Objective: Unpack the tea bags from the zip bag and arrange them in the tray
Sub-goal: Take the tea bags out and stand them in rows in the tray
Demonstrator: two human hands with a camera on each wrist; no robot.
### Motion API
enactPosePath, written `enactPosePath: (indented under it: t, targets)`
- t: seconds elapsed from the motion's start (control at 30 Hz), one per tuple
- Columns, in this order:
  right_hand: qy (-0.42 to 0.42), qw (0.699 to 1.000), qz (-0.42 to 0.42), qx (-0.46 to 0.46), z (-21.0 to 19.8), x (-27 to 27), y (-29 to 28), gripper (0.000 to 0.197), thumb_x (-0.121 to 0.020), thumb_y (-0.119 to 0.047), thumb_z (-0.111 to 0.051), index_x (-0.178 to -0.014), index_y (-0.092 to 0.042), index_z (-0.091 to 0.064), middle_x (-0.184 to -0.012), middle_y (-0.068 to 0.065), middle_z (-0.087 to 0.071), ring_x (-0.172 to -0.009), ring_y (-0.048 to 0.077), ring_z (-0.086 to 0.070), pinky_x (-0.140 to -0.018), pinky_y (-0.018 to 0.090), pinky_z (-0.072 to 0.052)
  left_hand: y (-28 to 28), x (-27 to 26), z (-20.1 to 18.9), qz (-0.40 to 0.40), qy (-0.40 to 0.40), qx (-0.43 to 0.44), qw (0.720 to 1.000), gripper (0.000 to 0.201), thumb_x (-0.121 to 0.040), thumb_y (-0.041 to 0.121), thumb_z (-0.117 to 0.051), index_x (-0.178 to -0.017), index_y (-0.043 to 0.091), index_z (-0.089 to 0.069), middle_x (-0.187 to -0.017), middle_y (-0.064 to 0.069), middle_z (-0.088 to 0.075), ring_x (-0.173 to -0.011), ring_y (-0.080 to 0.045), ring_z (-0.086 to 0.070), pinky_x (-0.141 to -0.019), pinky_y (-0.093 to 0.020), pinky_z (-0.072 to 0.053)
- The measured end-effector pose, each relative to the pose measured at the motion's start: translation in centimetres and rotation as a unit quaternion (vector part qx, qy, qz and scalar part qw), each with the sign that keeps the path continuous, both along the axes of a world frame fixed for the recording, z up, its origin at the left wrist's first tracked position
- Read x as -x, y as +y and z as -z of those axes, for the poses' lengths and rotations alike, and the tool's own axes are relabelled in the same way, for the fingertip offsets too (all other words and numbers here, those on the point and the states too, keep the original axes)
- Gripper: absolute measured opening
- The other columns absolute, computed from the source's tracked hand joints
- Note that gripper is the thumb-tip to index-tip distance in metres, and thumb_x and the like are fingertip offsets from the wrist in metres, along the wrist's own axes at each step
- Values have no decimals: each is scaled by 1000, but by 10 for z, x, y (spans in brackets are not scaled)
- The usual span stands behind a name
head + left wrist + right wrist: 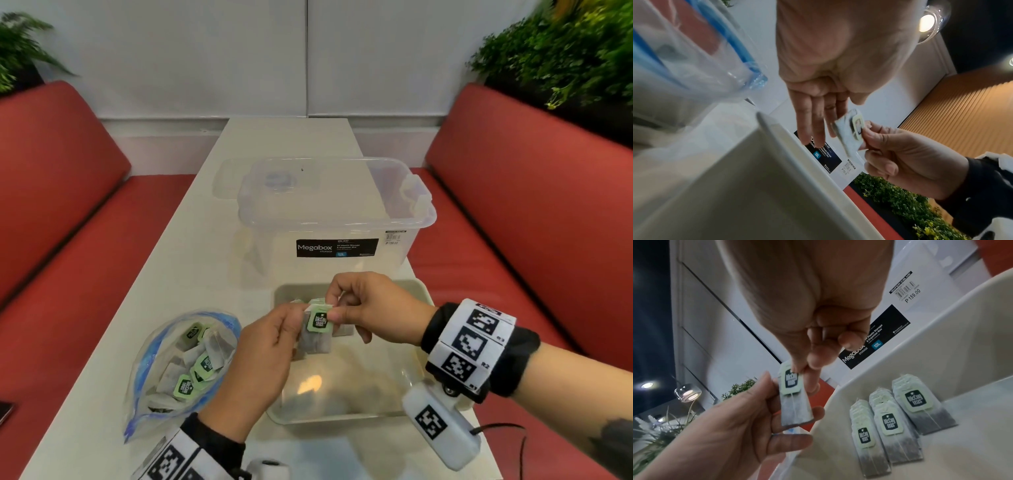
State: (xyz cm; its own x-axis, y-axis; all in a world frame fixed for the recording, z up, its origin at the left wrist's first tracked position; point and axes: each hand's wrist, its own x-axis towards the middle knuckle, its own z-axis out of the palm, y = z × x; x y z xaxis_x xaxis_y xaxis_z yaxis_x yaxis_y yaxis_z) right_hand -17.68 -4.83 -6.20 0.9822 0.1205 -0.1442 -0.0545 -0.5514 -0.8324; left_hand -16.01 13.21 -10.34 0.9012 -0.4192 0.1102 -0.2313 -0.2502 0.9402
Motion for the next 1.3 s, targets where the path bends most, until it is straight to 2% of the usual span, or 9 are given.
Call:
enactPosePath:
  t: [0.17,0.27,0.33,0.4,0.53,0.87,1.0,1.13,1.3]
  targets:
    - [-9,1000,4,15,-1,4,-2,22,-87,-11,-64,-75,-25,-52,-58,-11,-61,-33,3,-45,-41,17,-38,-8,2,-9,-8,-47,-29,998,16,-89,27,-58,-77,33,-65,-61,20,-62,-55,0,-54,-53,-10,-40]
    - [-48,997,6,60,-3,4,-2,24,-84,-15,-69,-72,-30,-54,-65,-12,-57,-43,-2,-49,-43,10,-36,-11,1,-8,-7,-57,-51,997,13,-89,27,-58,-84,37,-64,-72,24,-66,-65,3,-60,-60,-11,-45]
    - [-60,996,12,69,-4,2,-3,26,-84,-14,-69,-70,-30,-55,-63,-11,-55,-44,-4,-51,-43,10,-37,-12,1,-7,-3,-31,-41,999,14,-90,28,-57,-98,39,-60,-87,19,-69,-75,1,-65,-70,-22,-54]
    - [-60,996,20,63,-4,1,-5,25,-83,-13,-69,-70,-29,-55,-61,-12,-54,-44,-5,-51,-43,10,-36,-14,2,-5,1,-7,-41,999,15,-88,22,-59,-96,35,-59,-91,12,-70,-77,-2,-67,-71,-29,-56]
    - [-69,994,14,81,-3,0,-7,26,-80,-16,-73,-68,-31,-56,-66,-15,-56,-53,-12,-51,-51,6,-37,-15,2,-4,-1,-6,-75,997,15,-76,23,-68,-83,34,-60,-88,12,-69,-78,-2,-66,-67,-21,-52]
    - [-81,992,-9,98,-5,-3,-10,22,-79,-16,-74,-70,-31,-60,-69,-13,-58,-58,-10,-50,-58,8,-35,-13,-2,-2,13,-43,-110,993,11,-83,35,-64,-78,44,-65,-81,22,-68,-84,8,-58,-70,-14,-44]
    - [-81,980,-39,180,-11,-6,-11,6,-79,-25,-73,-82,-26,-69,-70,-12,-60,-59,-6,-51,-58,14,-36,-14,-3,-1,17,-46,-121,991,15,-81,34,-67,-76,47,-63,-81,26,-66,-85,9,-57,-70,-12,-41]
    - [-54,951,-30,302,-15,-14,-21,9,-77,-27,-74,-86,-27,-72,-81,-7,-69,-77,8,-60,-72,28,-48,-6,-1,6,6,-63,-184,981,33,-76,35,-72,-101,49,-55,-90,28,-55,-88,9,-53,-70,-6,-38]
    - [4,892,-31,451,1,-28,-33,11,-78,-29,-71,-90,-28,-71,-89,-9,-69,-84,14,-60,-64,23,-35,8,3,17,38,-109,-253,961,34,-77,29,-73,-101,47,-57,-86,34,-46,-86,7,-46,-70,-9,-34]
